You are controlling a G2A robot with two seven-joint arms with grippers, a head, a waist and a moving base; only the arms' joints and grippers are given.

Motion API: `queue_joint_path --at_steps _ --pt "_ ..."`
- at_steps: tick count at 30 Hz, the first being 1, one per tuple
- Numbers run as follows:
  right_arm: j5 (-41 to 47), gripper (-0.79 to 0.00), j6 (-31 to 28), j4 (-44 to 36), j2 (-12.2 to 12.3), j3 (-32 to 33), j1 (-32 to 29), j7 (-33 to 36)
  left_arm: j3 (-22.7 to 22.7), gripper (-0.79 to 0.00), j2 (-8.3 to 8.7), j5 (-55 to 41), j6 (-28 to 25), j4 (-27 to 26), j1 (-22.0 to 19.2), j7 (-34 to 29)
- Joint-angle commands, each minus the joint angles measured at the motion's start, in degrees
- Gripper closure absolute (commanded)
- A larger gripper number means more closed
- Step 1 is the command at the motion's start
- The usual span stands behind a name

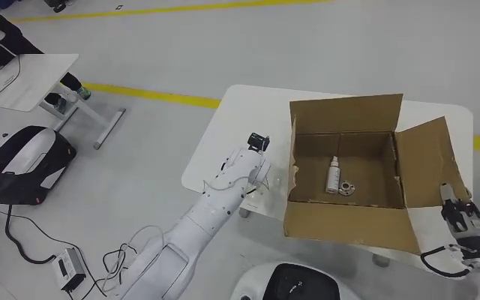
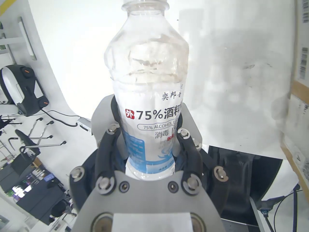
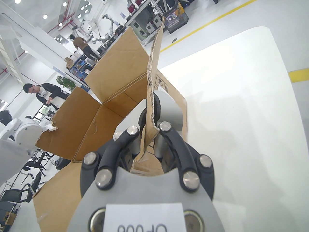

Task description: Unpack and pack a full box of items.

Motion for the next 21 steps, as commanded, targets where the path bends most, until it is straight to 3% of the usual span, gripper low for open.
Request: queue_joint_path --at_steps 1,10,13,15,17,18,19,21 --pt "-0.03 0.0 0.0 0.23 -0.02 0.21 0.21 0.05 1.23 0.0 -0.43 -0.21 -0.6 3.09 -0.43 1.82" --pt "-0.07 0.0 -0.48 1.38 -0.05 1.2 0.45 0.74 2.8 0.0 -2.04 -3.09 0.72 11.71 -3.47 5.32" --pt "0.07 0.0 -0.75 1.19 -0.07 1.46 0.28 0.95 2.95 -0.037 -2.42 -3.92 0.89 13.08 -4.23 5.9" --pt "0.04 -0.022 -0.92 0.93 -0.09 1.6 0.12 1.04 3.17 -0.126 -2.67 -4.37 0.85 13.95 -4.61 6.26" --pt "0.08 -0.219 -1.05 0.68 -0.12 1.69 -0.03 1.03 3.43 -0.317 -2.92 -4.61 0.9 14.84 -5.02 6.34" --pt "0.1 -0.342 -1.07 0.57 -0.13 1.76 -0.09 1.03 3.52 -0.785 -3.05 -4.87 0.89 15.21 -5.22 6.28" --pt "-0.05 -0.471 -1.15 0.43 -0.13 1.84 -0.14 1.05 3.61 -0.785 -3.16 -5.01 0.84 15.56 -5.47 6.17" --pt "-0.15 -0.579 -1.28 0.0 -0.14 2.09 -0.31 0.96 3.76 -0.785 -3.35 -5.06 0.92 16.1 -5.93 6.19"
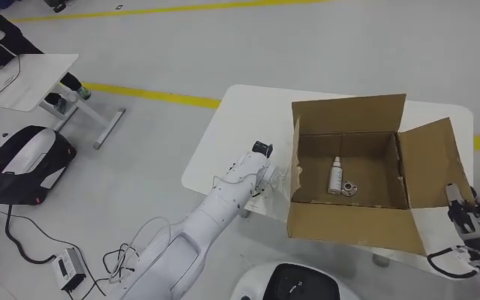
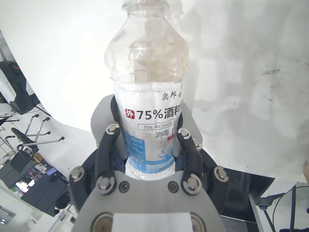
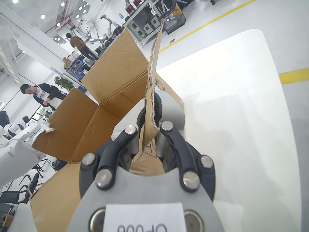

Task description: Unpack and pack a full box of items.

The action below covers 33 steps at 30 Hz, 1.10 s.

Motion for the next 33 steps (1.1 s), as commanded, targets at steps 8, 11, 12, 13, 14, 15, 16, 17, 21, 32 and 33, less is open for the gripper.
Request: queue_joint_path --at_steps 8,11,12,13,14,15,16,17,21,32,33 --pt "-0.79 -0.785 -1.24 -4.31 0.06 2.48 -1.09 -0.92 -0.52 -0.785 -0.21 0.33 0.29 -1.8 -0.77 -0.74" --pt "-1.43 -0.785 -1.48 -7.31 0.07 3.8 -1.61 -2.02 -1.27 -0.785 0.04 0.71 0.08 -4.67 -0.17 -1.47" --pt "-1.9 -0.785 -1.71 -8.66 0.08 4.31 -1.82 -2.49 -1.53 -0.785 0.17 1.16 0.06 -5.86 0.14 -1.64" --pt "-3.11 -0.785 -2.51 -10.18 0.12 4.83 -1.98 -2.95 -1.86 -0.785 0.3 1.46 0.18 -7.2 0.5 -1.95" --pt "-3.97 -0.785 -3.64 -11.7 0.15 5.18 -2.17 -3.66 -2.32 -0.785 0.43 1.51 0.28 -8.66 0.92 -2.32" --pt "-4.57 -0.785 -4.82 -13.09 0.17 5.48 -2.42 -4.13 -2.73 -0.785 0.59 1.86 0.29 -10.27 1.36 -2.58" --pt "-5.86 -0.785 -5.72 -14.65 0.22 5.9 -2.56 -4.36 -3.24 -0.785 0.76 2.09 0.32 -12.01 1.86 -2.9" --pt "-7.54 -0.785 -6.5 -16.28 0.28 6.21 -2.67 -4.49 -3.78 -0.785 0.95 2.46 0.4 -13.73 2.41 -3.32" --pt "-13.28 -0.742 -8.18 -20.85 0.4 4.92 -2.67 -3.22 -6.11 -0.785 1.66 4.08 1.29 -20.6 4.79 -4.49" --pt "-22.32 0.0 3.08 -16.0 -0.08 -10.76 11.16 14.62 -11.22 -0.785 2.69 6.56 3.76 -31.75 9.97 -3.96" --pt "-23.52 0.0 3.79 -14.18 -0.18 -12.89 13.39 17.52 -11.43 -0.785 2.71 6.89 4.02 -32.21 10.15 -3.65"
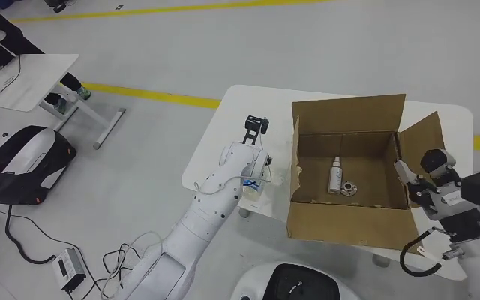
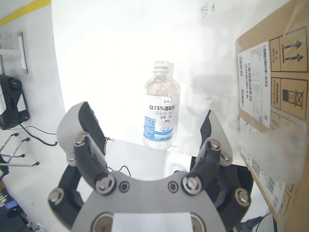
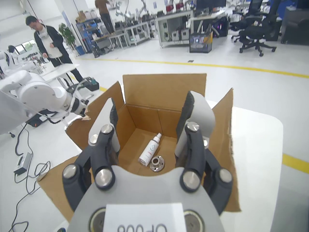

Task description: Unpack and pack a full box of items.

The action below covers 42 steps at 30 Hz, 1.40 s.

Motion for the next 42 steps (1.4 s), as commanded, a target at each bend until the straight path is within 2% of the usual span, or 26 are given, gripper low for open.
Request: queue_joint_path --at_steps 1,4,17,20,24,27,29,34,37,42 --pt "-1.04 0.0 2.42 4.08 -0.37 -4.34 5.21 4.51 -0.37 -0.785 0.03 0.61 0.53 -0.87 0.43 0.57" --pt "-2.21 0.0 4.79 8.47 -0.87 -8.35 9.85 7.76 -0.59 -0.785 -0.03 0.86 1.18 -1.91 0.82 0.74" --pt "-2.32 0.0 5.38 8.41 -0.94 -8.47 9.79 6.83 -0.55 -0.785 -0.08 1.24 1.24 -2.43 1.04 1.21" --pt "-4.48 0.0 10.88 9.81 -1.52 -11.4 12.23 8.67 -0.55 -0.785 -0.08 1.24 1.24 -2.43 1.04 1.21" --pt "-9.19 0.0 19.49 13.5 -3.16 -19.82 20.74 16.54 -0.55 -0.785 -0.08 1.24 1.24 -2.43 1.04 1.21" --pt "-8.59 0.0 25.78 18.38 -4.91 -25.86 27.7 24.43 -0.55 -0.785 -0.08 1.24 1.24 -2.43 1.04 1.21" --pt "-6.89 0.0 28.53 21.7 -6.09 -28.81 31.23 26.06 -0.55 -0.785 -0.08 1.24 1.24 -2.43 1.04 1.21" --pt "-6.35 0.0 32.24 31.49 -8.41 -34.63 36.57 28.61 -0.55 -0.785 -0.08 1.24 1.24 -2.43 1.04 1.21" --pt "-5.67 0.0 33.51 36.28 -9.51 -36.4 37.99 27.62 -0.55 -0.785 -0.08 1.24 1.24 -2.43 1.04 1.21" --pt "-5.67 0.0 33.51 36.28 -9.51 -36.4 37.99 27.62 -0.55 -0.785 -0.08 1.24 1.24 -2.43 1.04 1.21"
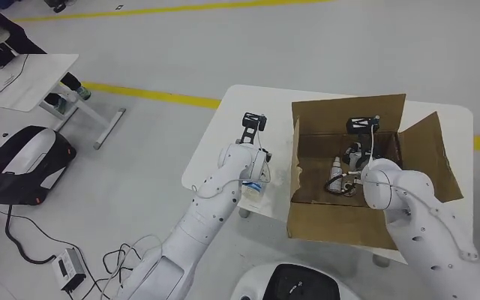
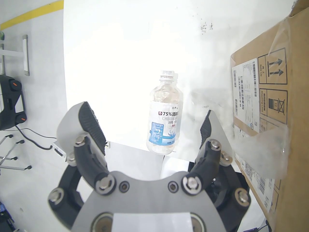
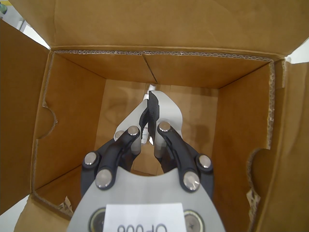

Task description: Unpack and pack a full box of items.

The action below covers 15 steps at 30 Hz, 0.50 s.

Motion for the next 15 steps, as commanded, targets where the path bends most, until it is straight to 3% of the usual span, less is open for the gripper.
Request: queue_joint_path --at_steps 1,9,15 --pt "-0.02 0.0 -0.01 -0.03 0.01 0.01 -0.01 0.03 0.0 -0.785 0.0 0.0 0.0 0.0 0.0 0.0" --pt "1.45 0.0 -0.6 0.26 -0.15 0.21 -1.01 0.46 0.0 -0.785 0.0 0.0 0.0 0.0 0.0 0.0" --pt "1.27 0.0 2.44 6.93 -2.41 -4.87 2.62 9.2 0.0 -0.785 0.0 0.0 0.0 0.0 0.0 0.0"
